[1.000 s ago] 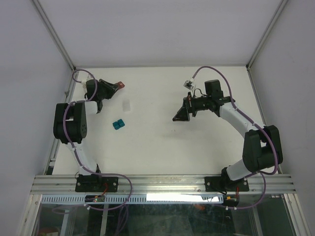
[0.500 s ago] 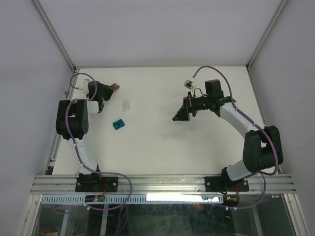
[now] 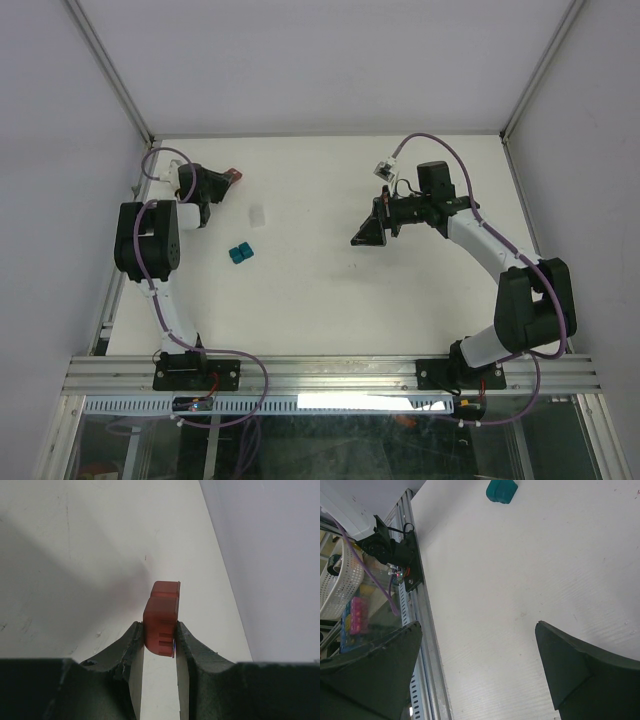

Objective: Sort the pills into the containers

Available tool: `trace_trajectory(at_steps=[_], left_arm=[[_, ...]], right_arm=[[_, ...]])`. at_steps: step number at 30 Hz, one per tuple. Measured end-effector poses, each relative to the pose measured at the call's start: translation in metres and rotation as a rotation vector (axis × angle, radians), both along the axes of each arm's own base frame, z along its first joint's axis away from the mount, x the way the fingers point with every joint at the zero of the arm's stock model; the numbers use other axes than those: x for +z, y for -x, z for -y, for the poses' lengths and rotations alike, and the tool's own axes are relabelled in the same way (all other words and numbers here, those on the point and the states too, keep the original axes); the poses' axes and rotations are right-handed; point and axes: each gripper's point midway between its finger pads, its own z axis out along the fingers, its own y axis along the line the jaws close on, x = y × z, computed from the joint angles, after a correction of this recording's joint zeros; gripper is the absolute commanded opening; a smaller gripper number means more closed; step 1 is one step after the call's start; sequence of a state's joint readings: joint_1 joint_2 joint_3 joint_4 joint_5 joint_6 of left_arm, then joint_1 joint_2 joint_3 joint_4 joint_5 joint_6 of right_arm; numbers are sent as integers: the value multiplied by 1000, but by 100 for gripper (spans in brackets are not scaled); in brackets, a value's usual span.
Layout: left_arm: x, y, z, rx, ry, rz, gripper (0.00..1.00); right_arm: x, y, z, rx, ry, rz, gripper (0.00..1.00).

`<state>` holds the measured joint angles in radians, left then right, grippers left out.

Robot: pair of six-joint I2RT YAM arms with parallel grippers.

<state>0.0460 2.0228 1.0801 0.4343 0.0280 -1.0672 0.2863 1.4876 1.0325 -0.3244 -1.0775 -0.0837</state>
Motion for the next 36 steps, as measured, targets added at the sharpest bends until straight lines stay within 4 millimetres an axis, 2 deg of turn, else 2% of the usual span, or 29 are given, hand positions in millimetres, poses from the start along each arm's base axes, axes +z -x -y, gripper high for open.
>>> trace_trajectory(at_steps=[22, 27, 32, 36], left_arm=[[-7, -1, -4, 8, 14, -15, 31], [-7, -1, -7, 15, 17, -19, 46], [-13, 2, -6, 15, 18, -45, 54], [-16, 5, -10, 22, 20, -62, 64]], right_arm=[[0, 0, 0, 0, 0, 0, 99], [0, 0, 0, 0, 0, -1, 99], [0, 0, 0, 0, 0, -1, 99], [0, 0, 0, 0, 0, -1, 100]])
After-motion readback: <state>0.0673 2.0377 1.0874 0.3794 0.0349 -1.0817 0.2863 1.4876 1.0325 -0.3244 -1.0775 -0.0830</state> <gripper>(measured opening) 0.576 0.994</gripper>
